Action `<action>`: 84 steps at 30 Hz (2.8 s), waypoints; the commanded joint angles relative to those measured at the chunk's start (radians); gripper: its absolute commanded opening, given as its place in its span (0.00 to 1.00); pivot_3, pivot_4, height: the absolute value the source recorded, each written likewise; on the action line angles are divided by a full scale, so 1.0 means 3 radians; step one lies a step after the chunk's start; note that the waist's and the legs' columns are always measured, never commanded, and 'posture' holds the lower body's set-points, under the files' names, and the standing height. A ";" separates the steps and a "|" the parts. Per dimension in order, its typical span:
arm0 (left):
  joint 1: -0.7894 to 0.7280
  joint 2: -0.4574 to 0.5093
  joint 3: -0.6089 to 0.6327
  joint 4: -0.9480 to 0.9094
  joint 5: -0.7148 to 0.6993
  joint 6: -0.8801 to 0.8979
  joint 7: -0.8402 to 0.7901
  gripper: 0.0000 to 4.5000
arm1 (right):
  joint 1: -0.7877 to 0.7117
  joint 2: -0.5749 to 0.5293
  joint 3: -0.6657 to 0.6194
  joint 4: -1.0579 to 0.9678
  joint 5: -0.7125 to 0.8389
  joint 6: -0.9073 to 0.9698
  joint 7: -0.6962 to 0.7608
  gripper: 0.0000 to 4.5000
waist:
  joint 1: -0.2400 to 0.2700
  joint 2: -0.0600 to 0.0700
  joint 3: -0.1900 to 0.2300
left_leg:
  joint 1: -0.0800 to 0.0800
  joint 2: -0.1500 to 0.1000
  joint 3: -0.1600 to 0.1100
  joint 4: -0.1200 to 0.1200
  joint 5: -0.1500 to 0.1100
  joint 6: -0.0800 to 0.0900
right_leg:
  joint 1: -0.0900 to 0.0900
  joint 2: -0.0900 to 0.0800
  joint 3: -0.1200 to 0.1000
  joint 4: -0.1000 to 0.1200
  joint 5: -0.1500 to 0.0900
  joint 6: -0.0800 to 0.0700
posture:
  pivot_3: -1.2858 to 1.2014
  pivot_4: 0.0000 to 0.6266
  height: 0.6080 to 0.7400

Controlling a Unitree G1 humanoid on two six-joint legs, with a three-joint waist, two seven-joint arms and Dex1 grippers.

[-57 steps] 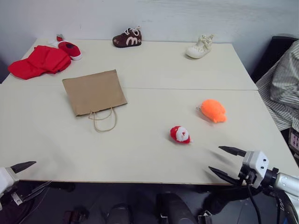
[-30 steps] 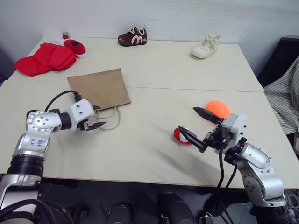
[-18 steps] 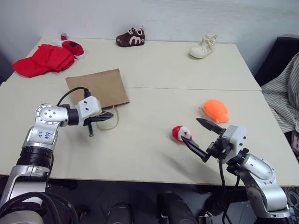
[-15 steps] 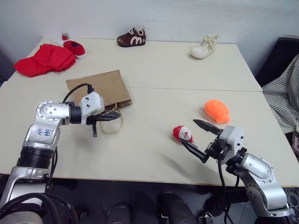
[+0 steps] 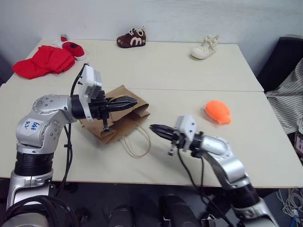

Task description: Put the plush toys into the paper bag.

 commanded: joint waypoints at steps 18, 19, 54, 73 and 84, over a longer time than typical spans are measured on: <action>-0.0501 -0.0150 0.0827 0.0144 -0.1171 0.0659 0.0702 0.00 | -0.0884 0.0778 0.0195 0.2069 -0.0816 -0.0373 -0.0326 0.01 | -0.0092 0.0002 0.0001 | -0.0003 0.0001 -0.0008 0.0001 0.0001 -0.0003 | 0.0000 -0.0004 -0.0006 0.0000 -0.0001 -0.0001 | 0.52 0.24 1.00; -0.0534 -0.0151 0.0865 0.0202 -0.1185 0.0657 0.0737 0.00 | -0.0862 0.0755 0.0190 0.2049 -0.0827 -0.0378 -0.0326 0.01 | -0.0092 0.0002 0.0001 | -0.0003 0.0001 -0.0008 0.0000 0.0000 -0.0003 | 0.0000 -0.0005 -0.0006 0.0001 -0.0001 -0.0001 | 0.52 0.24 1.00; -0.0267 -0.0327 0.0338 0.0312 -0.0787 0.0333 0.0325 0.00 | 0.2123 -0.0625 -0.2711 -0.0592 0.0485 -0.0721 -0.0031 0.98 | 0.0020 0.0011 0.0007 | -0.0008 -0.0005 -0.0015 -0.0007 -0.0003 -0.0003 | 0.0009 0.0000 -0.0006 -0.0027 0.0003 0.0006 | 0.52 0.24 1.00; -0.0321 -0.0420 0.0231 0.0266 -0.0780 0.0423 0.0351 0.00 | -0.0410 -0.0985 -0.1464 0.2113 -0.0672 -0.0515 -0.0659 0.85 | -0.0062 0.0048 0.0035 | -0.0002 -0.0003 -0.0005 -0.0011 0.0004 -0.0007 | 0.0002 0.0007 0.0008 -0.0018 0.0003 0.0005 | 0.52 0.24 1.00; -0.0292 -0.0371 0.0304 0.0176 -0.0864 0.0520 0.0386 0.00 | -0.0492 -0.1040 -0.1353 0.1599 0.0050 -0.1042 0.0560 0.08 | -0.0075 0.0050 0.0037 | -0.0003 0.0000 -0.0006 -0.0007 0.0003 -0.0007 | 0.0004 0.0007 0.0007 -0.0018 0.0004 0.0008 | 0.52 0.24 1.00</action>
